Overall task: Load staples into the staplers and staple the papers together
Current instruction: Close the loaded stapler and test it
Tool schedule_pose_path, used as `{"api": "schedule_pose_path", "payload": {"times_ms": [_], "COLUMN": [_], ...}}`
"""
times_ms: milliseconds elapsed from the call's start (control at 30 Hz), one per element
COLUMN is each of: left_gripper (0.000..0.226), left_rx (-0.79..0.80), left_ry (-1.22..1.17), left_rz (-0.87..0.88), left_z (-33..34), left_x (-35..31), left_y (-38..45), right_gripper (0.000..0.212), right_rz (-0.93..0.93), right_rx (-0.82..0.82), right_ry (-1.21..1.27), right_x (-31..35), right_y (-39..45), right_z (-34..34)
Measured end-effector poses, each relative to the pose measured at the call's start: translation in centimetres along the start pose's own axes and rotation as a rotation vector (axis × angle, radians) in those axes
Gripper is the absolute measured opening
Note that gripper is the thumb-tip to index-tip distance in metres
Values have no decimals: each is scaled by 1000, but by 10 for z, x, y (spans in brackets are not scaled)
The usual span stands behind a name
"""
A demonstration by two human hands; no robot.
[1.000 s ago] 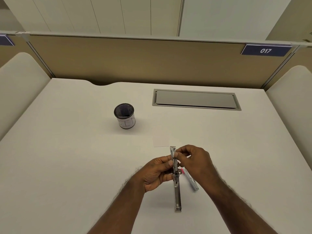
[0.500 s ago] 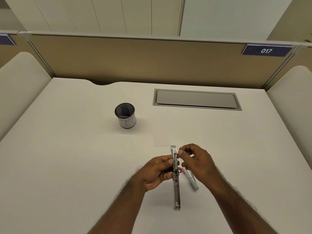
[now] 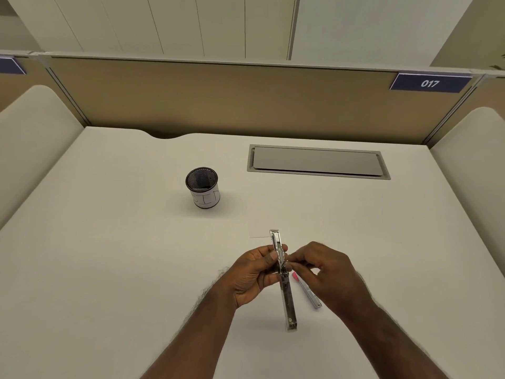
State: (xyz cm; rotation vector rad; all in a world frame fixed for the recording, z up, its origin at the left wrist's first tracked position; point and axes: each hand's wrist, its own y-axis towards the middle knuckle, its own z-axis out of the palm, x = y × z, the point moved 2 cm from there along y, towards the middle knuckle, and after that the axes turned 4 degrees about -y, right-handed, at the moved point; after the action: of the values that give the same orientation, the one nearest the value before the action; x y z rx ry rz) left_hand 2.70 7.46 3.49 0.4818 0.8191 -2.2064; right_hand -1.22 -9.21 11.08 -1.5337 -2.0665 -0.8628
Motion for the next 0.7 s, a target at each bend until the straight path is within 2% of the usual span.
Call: {"api": "schedule_pose_path", "payload": {"times_ms": [233, 433, 500, 567, 633, 700], "left_gripper": [27, 23, 23, 26, 29, 31], "left_rx": [80, 90, 71, 42, 14, -10], "left_ry": [53, 38, -3, -45, -51, -49], "left_rz": [-19, -10, 18, 61, 108, 140], "left_z": [5, 7, 6, 3, 1, 0], "left_x": [5, 5, 2, -2, -6, -7], "left_y": [-4, -3, -1, 0, 1, 3], "right_gripper": [7, 24, 25, 20, 27, 37], "right_rz": [-43, 33, 149, 364, 541, 592], "right_rx": [3, 17, -9, 21, 178, 339], "right_ry": [-165, -225, -115, 92, 292, 421], "right_x": [0, 2, 2, -1, -3, -1], "right_y": [6, 8, 4, -3, -14, -27], "right_z": [5, 6, 3, 3, 9, 19]}}
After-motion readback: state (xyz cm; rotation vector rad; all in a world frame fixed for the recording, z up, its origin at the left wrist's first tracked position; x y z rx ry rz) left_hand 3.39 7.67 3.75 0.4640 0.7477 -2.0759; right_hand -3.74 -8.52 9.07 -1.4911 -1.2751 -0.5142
